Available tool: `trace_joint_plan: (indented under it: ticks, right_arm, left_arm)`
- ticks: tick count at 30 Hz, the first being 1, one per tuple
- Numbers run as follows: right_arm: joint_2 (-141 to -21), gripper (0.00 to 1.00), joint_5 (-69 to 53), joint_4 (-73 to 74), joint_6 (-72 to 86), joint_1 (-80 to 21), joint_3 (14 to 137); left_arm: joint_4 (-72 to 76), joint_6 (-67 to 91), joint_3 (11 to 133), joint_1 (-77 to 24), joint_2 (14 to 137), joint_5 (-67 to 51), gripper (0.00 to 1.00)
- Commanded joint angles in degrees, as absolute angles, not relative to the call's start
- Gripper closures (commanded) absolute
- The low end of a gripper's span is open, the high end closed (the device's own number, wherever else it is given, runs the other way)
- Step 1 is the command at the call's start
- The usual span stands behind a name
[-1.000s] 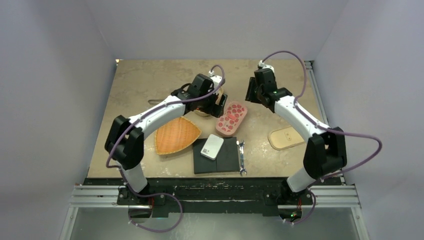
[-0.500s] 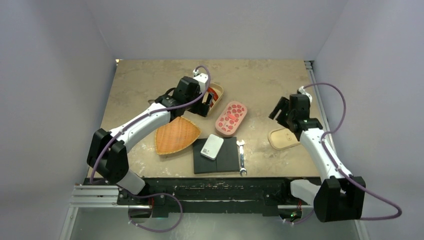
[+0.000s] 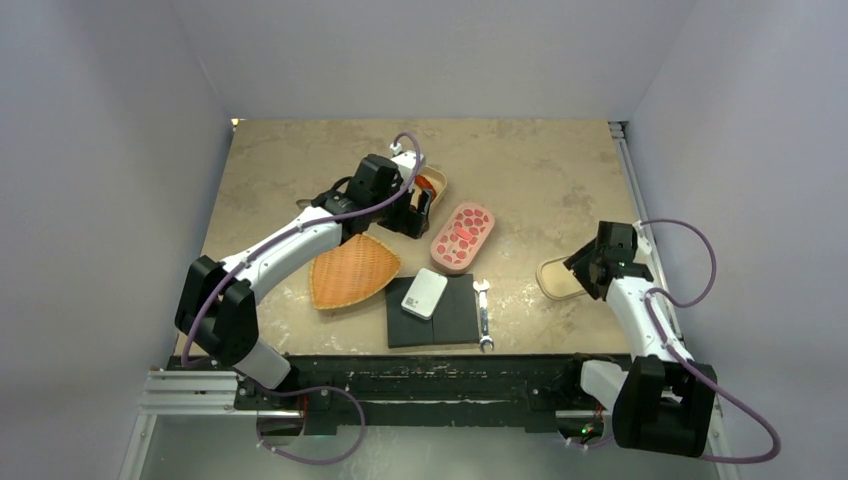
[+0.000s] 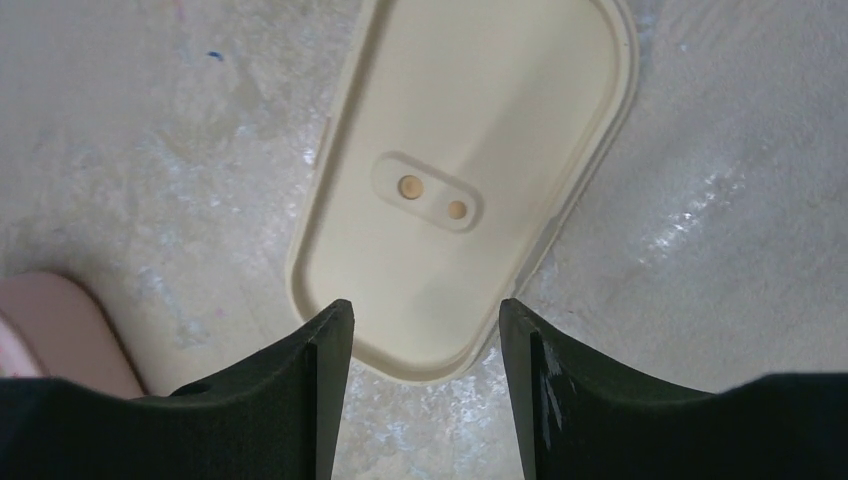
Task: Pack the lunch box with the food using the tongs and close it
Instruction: Pick up the box lid from the center of the board.
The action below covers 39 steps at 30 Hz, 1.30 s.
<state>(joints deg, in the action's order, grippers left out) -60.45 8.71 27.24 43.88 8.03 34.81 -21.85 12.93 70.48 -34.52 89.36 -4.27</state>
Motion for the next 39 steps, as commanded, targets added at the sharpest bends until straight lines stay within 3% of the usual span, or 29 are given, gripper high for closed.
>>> trace_joint_plan:
  ticks: [1, 3, 12, 16, 25, 32, 39]
  right_arm:
    - [-63.7, 0.42, 11.5, 26.0, 45.7, 9.5, 32.6]
    - [-65.1, 0.46, 10.3, 25.2, 52.0, 10.0, 31.6]
    - [-69.3, 0.66, 7.6, 20.6, 52.9, 10.9, 28.4]
    - [-69.4, 1.00, 5.1, 18.5, 53.1, 10.8, 27.0]
    - [-65.9, 1.00, -4.1, 14.1, 49.9, 10.8, 28.0]
    - [-61.9, 1.00, -16.3, 5.9, 47.5, 9.0, 28.3]
    - [-62.7, 1.00, -10.0, 2.5, 47.2, -7.4, 35.3]
  left_arm:
    - [-19.5, 14.2, 70.1, -34.5, 87.1, -6.5, 0.15]
    - [-19.5, 14.3, 70.1, -34.4, 86.7, -6.7, 0.15]
    - [-20.0, 13.7, 70.3, -34.5, 85.9, -5.0, 0.15]
    - [-19.9, 13.6, 70.2, -34.5, 85.9, -5.0, 0.15]
    - [-18.7, 14.6, 69.6, -34.5, 86.0, -6.3, 0.15]
    - [-14.5, 16.4, 67.9, -34.5, 86.0, -14.2, 0.15]
    - [-6.5, 20.8, 65.3, -34.5, 85.9, -27.6, 0.16]
